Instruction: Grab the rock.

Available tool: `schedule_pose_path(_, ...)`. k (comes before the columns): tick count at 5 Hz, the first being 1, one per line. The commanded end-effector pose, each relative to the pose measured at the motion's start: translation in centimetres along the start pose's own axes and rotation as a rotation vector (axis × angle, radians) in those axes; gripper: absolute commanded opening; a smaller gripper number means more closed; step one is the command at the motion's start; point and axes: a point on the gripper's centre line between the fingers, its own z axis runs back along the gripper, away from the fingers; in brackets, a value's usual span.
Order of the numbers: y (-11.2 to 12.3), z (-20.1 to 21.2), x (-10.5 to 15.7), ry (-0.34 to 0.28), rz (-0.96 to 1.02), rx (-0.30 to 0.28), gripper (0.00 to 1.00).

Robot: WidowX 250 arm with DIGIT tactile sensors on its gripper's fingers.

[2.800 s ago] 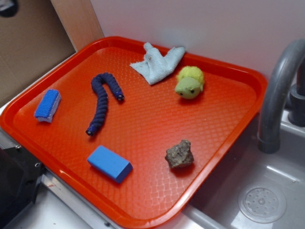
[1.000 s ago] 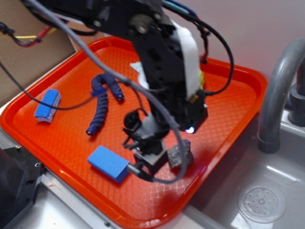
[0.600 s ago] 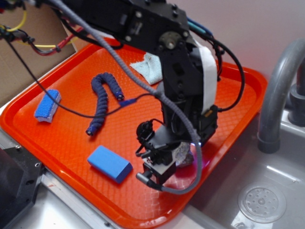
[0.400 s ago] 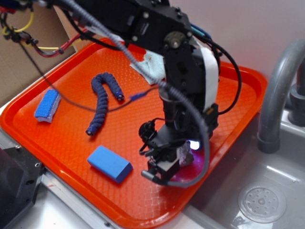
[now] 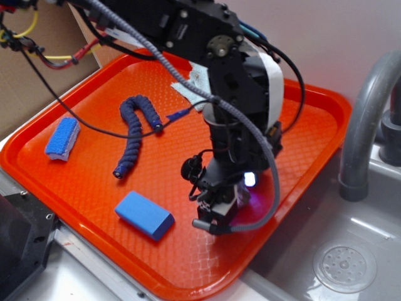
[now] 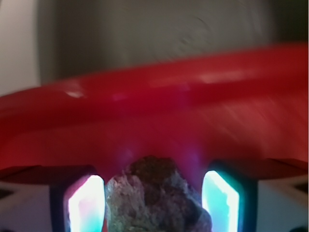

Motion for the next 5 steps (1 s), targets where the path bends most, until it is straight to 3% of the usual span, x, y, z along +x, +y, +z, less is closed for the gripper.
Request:
schedule_pose_path(1,-1.0,10.4,-7.5,-0.114,0.495,0.157,0.00)
schedule_pose_path(2,-1.5,15.1,-10.5,-0.120,0.747,0.167,0.00)
schedule_pose_path(3,-1.3,18.6,-11.3,-0.066,0.994,0.161,0.00)
schedule_pose_path(4,0.2,19.9,-10.5,-0.053,1.244,0.188,0.00)
schedule_pose_path(5,2.1,19.4,-10.5,-0.153,1.500,0.190,0.00)
